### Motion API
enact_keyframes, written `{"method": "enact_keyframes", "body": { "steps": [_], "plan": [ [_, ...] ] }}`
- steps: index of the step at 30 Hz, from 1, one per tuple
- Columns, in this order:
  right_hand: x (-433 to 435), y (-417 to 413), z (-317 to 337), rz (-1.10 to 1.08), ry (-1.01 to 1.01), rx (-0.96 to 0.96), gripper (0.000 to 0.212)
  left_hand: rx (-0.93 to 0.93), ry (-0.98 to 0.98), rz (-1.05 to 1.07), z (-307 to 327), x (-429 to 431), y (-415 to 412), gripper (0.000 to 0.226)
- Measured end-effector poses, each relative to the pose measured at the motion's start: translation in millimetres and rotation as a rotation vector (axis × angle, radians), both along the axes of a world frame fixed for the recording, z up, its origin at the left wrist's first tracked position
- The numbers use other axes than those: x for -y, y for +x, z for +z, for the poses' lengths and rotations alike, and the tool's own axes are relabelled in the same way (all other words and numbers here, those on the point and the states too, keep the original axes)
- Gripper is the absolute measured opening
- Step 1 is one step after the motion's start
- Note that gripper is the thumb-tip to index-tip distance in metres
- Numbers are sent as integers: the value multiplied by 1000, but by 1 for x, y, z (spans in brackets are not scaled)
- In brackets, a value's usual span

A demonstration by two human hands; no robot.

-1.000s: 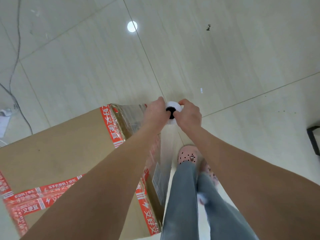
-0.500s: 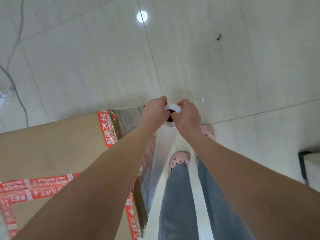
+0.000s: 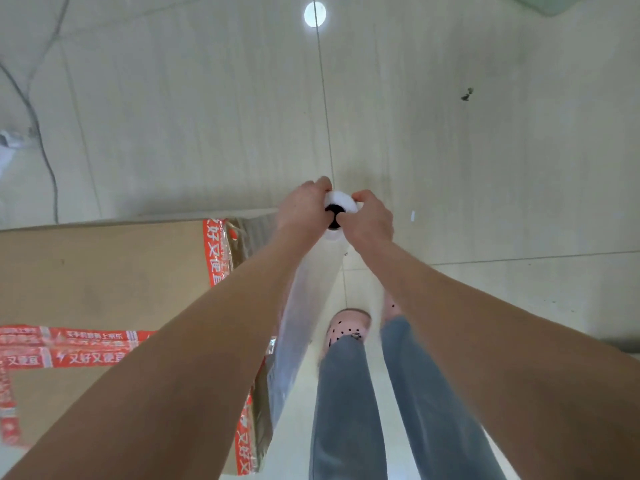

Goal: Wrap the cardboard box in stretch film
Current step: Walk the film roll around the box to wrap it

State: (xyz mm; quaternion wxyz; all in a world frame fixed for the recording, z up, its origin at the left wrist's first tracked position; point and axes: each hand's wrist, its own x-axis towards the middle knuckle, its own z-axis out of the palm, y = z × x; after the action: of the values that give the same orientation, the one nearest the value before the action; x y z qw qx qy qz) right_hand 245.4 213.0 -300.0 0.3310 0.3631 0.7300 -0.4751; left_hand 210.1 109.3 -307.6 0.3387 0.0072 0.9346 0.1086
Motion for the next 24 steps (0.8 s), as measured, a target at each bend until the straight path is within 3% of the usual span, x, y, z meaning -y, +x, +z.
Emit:
{"method": "enact_keyframes", "body": {
  "steps": [5, 11, 18, 24],
  "plan": [
    [-5, -10, -3, 62, 39, -8, 36, 20, -18, -134, -3, -8, -20, 23],
    [0, -31, -3, 141, 103, -35, 41, 26, -17, 60, -3, 2, -33, 9],
    [30, -57, -5, 70, 52, -137, 34, 23, -62, 291, 3, 37, -56, 15],
    [50, -54, -6, 29, -75, -63, 21, 114, -173, 268, 4, 53, -61, 20]
  ]
}}
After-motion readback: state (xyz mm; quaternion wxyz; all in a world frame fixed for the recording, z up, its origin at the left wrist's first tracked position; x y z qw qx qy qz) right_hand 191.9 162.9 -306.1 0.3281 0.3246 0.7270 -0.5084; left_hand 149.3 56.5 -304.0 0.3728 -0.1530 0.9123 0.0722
